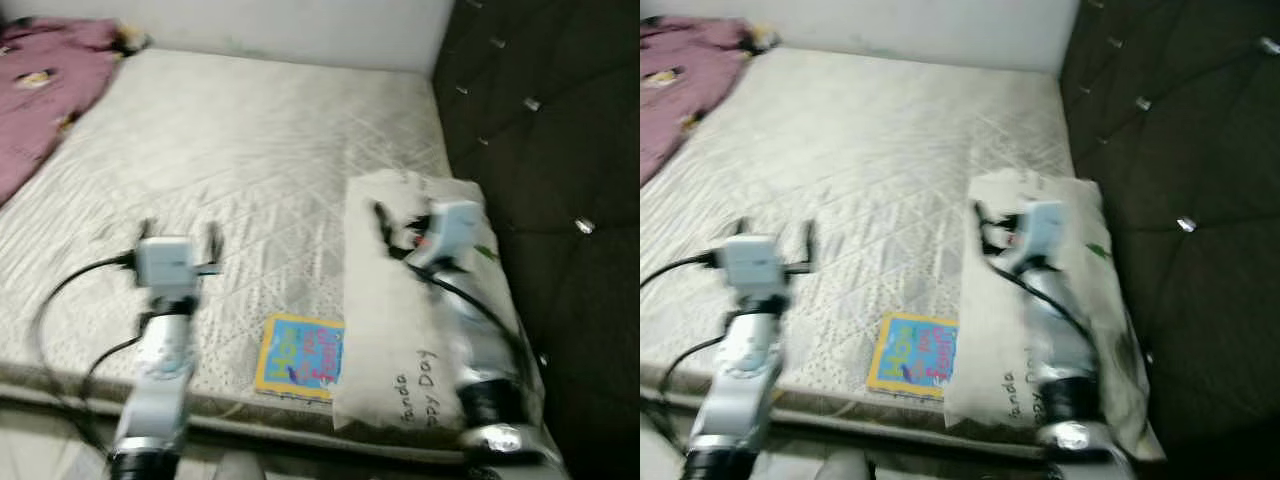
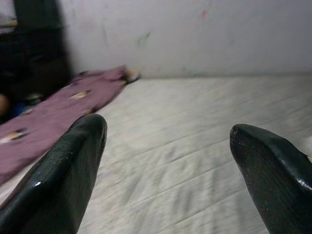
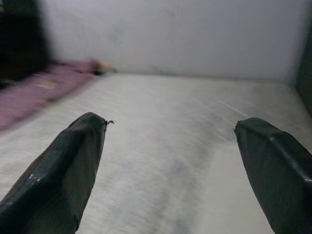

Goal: Clean up the room

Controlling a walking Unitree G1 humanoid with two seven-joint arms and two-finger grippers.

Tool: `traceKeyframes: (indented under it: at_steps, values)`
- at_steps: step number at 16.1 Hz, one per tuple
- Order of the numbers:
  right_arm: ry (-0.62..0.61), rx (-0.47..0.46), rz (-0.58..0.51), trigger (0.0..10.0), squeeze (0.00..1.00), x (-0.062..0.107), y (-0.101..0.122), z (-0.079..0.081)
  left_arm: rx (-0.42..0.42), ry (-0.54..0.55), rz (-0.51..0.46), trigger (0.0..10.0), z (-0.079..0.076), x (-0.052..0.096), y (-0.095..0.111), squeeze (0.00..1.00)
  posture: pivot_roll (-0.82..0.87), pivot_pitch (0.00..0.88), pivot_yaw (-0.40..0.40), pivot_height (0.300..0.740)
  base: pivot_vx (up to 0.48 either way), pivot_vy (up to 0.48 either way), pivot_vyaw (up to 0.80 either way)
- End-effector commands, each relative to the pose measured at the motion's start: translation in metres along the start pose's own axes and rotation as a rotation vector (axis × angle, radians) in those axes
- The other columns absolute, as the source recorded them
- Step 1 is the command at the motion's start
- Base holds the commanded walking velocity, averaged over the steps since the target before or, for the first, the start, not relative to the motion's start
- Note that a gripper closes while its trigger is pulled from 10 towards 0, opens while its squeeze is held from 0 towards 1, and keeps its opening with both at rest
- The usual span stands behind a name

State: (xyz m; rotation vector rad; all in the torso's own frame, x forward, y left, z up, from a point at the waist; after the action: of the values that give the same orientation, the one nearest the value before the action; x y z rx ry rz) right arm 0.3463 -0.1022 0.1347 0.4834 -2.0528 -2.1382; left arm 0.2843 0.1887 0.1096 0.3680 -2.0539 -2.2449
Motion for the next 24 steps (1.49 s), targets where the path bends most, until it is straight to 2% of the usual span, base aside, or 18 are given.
traceKeyframes:
  at_steps: [1,4,9,12,24]
  values:
    - [-0.047,0.024,0.016,10.0,0.00,0.008,-0.003,-0.018,0.019,-0.020,-0.004,10.0,-0.012,-0.002,0.003,0.00,-0.01,0.000,-0.003,0.740,0.000,0.000,0.00]
    - [-0.041,0.029,0.017,10.0,0.00,0.007,-0.003,-0.016,0.053,-0.012,0.022,10.0,-0.011,-0.003,0.000,0.00,-0.01,0.000,-0.010,0.740,0.000,0.000,0.00]
    - [-0.060,0.024,0.036,10.0,0.00,0.005,-0.004,-0.019,0.077,-0.089,0.006,10.0,-0.023,-0.004,0.004,0.00,-0.02,0.000,-0.012,0.740,0.000,0.048,0.00]
    - [-0.061,0.029,0.045,10.0,0.00,0.007,-0.006,-0.019,0.100,-0.087,0.020,10.0,-0.024,-0.005,0.003,0.00,-0.02,0.000,-0.012,0.740,0.000,0.319,0.00]
    - [-0.071,0.050,0.072,10.0,0.00,0.007,-0.011,-0.021,0.106,-0.090,0.024,10.0,-0.024,-0.007,0.002,0.00,-0.02,0.000,-0.013,0.740,0.000,0.422,-0.07]
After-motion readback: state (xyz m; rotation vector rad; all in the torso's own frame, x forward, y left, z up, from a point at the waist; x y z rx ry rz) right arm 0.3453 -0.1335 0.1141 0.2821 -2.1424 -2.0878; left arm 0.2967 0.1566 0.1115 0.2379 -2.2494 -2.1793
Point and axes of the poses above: a point about 5 cm out from each wrist's last joint towards the gripper, its own x axis pointing back from the gripper into the wrist, its own y axis along the axis of the wrist's last joint, z = x × y, the point moved 2 cm from there along -x, pointing out of the wrist towards the gripper, and after that the axes turned 5 degrees about x, right-handed, at the moved point
